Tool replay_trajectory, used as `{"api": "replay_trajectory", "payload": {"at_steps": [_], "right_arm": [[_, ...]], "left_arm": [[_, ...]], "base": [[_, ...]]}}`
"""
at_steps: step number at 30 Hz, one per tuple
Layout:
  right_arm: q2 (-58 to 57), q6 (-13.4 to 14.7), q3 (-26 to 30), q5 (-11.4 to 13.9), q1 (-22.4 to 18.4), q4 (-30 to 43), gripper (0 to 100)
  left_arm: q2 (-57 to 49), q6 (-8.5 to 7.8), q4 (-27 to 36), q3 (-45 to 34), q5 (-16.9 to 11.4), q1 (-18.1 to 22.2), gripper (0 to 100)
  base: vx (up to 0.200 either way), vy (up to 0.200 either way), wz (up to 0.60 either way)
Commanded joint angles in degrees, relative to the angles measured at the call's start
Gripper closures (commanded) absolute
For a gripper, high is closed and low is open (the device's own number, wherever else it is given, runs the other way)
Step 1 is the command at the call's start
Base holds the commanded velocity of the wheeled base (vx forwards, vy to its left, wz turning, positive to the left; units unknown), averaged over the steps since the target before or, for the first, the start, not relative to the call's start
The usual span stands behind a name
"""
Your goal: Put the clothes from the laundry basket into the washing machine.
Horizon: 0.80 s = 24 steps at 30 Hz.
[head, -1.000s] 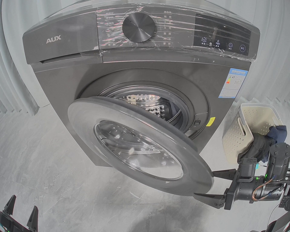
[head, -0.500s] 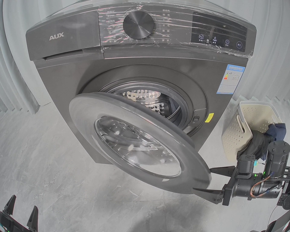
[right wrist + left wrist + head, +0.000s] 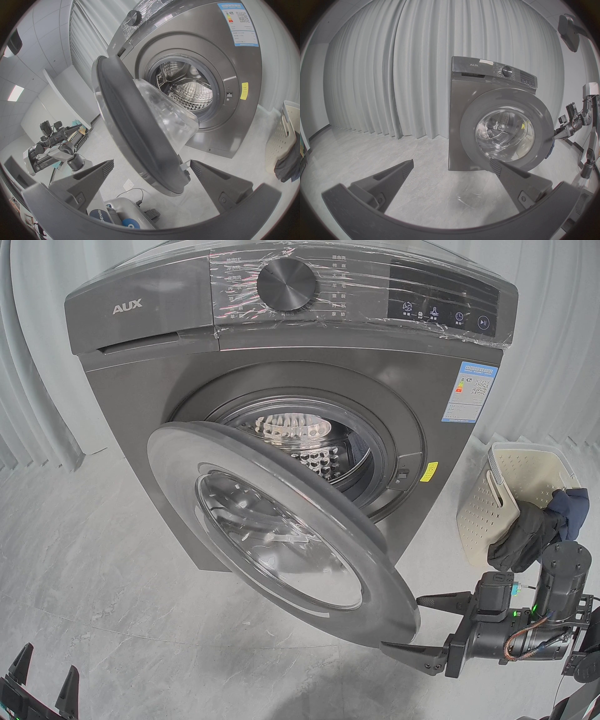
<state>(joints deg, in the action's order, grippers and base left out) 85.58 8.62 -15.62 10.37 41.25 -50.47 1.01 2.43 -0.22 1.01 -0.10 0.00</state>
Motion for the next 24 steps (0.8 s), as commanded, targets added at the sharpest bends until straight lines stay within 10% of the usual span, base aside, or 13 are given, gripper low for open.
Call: {"api": "replay_trajectory", "payload": {"at_steps": [1,9,18,24], "right_arm": [[-1.64,0.17,0.76,0.0,0.06,-0.16,0],[-10.96,-0.18,7.53,1.32,-2.32,0.46,0],[-16.41,-0.09,7.53,10.54,-13.74,0.64,0],[-7.71,-0.44,5.07,9.84,-16.2,-0.24,0]], "left_arm": [[-0.75,0.04,-0.04,-0.92,0.01,0.0,0],[-0.75,0.04,-0.04,-0.92,0.01,0.0,0],[-0.75,-0.05,0.04,-0.92,0.01,0.0,0],[-0.75,-0.05,-0.04,-0.92,0.01,0.0,0]], "base": [[0.0,0.0,0.0],[0.0,0.0,0.0],[0.0,0.0,0.0],[0.0,0.0,0.0]]}}
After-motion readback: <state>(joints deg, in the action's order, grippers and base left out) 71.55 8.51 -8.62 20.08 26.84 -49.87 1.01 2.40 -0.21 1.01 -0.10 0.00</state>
